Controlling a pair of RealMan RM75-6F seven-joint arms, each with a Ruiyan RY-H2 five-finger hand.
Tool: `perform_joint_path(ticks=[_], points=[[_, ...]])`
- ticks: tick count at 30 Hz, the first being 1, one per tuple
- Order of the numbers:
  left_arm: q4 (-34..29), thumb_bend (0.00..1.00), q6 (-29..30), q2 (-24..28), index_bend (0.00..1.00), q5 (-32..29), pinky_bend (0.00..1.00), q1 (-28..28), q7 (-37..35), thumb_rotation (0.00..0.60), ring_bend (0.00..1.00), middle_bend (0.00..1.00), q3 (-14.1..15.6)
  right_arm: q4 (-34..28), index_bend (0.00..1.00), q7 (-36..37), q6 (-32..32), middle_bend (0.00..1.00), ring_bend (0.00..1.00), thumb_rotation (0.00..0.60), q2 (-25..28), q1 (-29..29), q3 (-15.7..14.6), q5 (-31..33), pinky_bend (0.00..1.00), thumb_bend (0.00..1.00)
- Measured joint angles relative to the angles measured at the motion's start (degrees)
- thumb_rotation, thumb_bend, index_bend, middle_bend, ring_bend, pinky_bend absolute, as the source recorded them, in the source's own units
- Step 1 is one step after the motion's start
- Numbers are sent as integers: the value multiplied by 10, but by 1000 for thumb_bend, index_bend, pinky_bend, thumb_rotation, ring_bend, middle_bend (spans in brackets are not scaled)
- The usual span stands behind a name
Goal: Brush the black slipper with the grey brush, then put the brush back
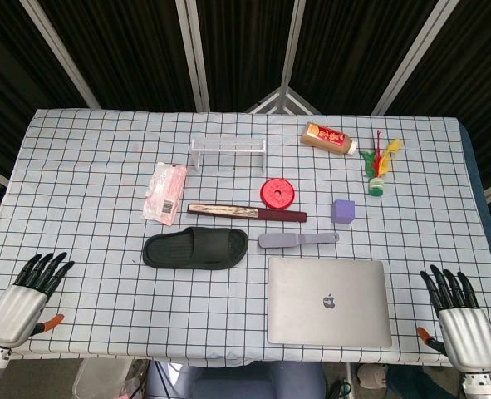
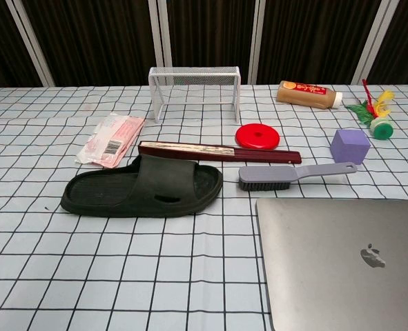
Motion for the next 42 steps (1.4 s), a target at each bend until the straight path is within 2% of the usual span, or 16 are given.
perform_joint_path(ticks=[5, 11, 15, 18, 25, 31, 37, 42], points=[[8, 48, -5, -4, 0, -7, 0, -4, -3, 600, 0, 0, -5, 1, 0, 3, -10, 0, 0, 600, -3, 6, -2, -4, 1, 205], [17, 46, -15, -8, 0, -18, 0, -10, -18, 600, 0, 0, -10, 10, 2, 7, -1, 32, 0, 600, -25, 19, 3, -35, 84, 205], [22, 46, -17, -5, 0, -26, 0, -12, -35, 600, 0, 0, -14, 9, 42, -15, -3, 79, 0, 600, -40, 43, 16, -58, 100, 205], [24, 46, -15, -6, 0, -28, 0, -13, -33, 600, 0, 0, -16, -8, 106, -28, -37, 107, 0, 600, -40, 67, 25, -59, 123, 222], [17, 46, -22, -11, 0, -18, 0, -23, -17, 600, 0, 0, -17, -63, 215, -73, -165, 213, 61, 600, -46, 151, 72, -6, 162, 298], [-6, 46, -31, -13, 0, -28, 0, -27, 17, 600, 0, 0, -24, -90, 237, -140, -233, 282, 85, 600, -76, 202, 106, 54, 163, 375], [-22, 46, -46, -8, 0, -42, 0, -28, 29, 600, 0, 0, -23, -91, 249, -190, -281, 306, 96, 600, -112, 251, 137, 108, 163, 392], [-25, 44, -62, -9, 0, -53, 0, -32, 37, 600, 0, 0, -25, -66, 231, -213, -313, 305, 104, 600, -134, 277, 146, 141, 163, 410]])
